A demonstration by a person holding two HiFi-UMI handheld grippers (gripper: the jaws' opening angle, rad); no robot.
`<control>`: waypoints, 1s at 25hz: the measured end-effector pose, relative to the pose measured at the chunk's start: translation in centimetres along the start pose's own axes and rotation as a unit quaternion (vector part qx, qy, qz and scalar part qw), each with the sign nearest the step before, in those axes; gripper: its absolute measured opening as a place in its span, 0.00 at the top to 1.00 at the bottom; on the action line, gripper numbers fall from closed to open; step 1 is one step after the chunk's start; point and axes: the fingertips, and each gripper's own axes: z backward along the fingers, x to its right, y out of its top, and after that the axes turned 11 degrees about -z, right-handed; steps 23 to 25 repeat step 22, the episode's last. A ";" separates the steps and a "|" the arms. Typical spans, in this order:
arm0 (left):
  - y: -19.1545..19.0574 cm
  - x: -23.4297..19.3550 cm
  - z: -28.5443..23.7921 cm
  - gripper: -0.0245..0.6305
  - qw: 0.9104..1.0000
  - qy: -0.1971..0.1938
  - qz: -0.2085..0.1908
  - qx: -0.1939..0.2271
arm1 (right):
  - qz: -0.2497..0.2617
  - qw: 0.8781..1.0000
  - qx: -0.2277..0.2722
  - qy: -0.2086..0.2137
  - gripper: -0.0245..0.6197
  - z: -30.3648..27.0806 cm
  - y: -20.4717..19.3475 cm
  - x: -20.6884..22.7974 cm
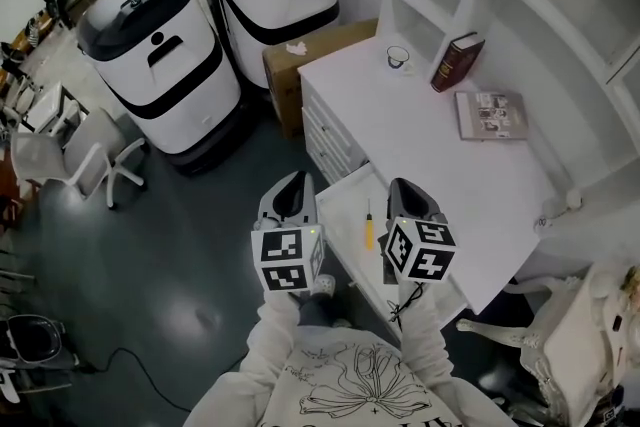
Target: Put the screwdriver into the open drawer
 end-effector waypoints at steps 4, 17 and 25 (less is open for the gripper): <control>0.3 -0.4 0.5 0.95 1.000 0.002 -0.001 0.005 | 0.004 1.000 0.005 0.003 0.95 0.2 0.1 -0.7; 1.1 -0.3 1.0 0.95 1.000 -0.006 -0.004 0.017 | 0.009 1.000 0.013 -0.004 0.95 0.8 0.2 -1.2; 1.2 -0.1 1.1 0.95 1.000 -0.010 -0.003 0.019 | 0.011 1.000 0.014 -0.008 0.95 1.1 0.4 -1.1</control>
